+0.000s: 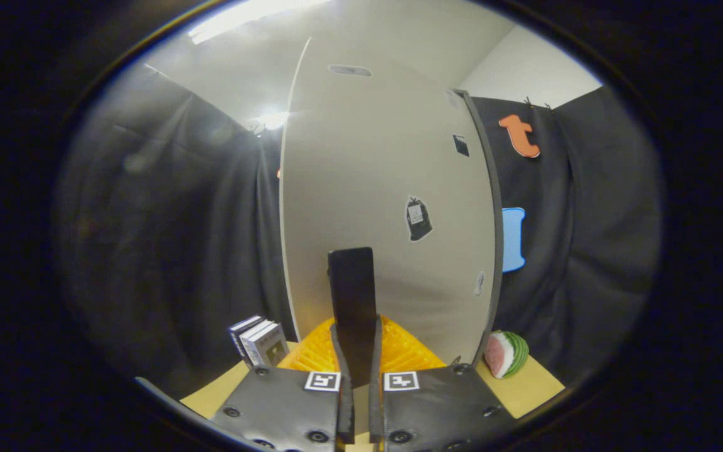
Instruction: Open the shoe cabinet door, grab the shoes and put them into the shoe cabinet, then close the shoe cabinet door.
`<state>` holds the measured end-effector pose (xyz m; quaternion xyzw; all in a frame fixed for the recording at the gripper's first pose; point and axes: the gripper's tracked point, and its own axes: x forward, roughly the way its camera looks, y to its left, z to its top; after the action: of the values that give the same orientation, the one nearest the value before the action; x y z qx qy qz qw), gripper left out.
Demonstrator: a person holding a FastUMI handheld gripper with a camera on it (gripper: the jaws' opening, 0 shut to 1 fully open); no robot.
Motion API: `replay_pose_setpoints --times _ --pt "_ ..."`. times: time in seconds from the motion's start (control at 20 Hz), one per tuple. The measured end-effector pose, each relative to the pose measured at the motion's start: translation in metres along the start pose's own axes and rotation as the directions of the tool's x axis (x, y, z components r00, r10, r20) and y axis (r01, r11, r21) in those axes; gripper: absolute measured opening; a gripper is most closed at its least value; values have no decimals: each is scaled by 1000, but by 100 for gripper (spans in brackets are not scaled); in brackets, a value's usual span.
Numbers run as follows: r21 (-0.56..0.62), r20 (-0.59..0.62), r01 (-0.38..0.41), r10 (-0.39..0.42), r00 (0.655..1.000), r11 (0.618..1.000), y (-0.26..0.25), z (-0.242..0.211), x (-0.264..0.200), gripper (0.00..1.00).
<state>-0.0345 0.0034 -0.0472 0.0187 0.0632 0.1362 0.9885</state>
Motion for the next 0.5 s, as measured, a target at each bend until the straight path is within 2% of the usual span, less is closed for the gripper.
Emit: replay_pose_setpoints --times 0.25,0.5 --pt "10 -13 -34 34 999 999 -42 6 -33 10" --pt "6 3 25 -25 1000 1000 -86 14 -57 9"
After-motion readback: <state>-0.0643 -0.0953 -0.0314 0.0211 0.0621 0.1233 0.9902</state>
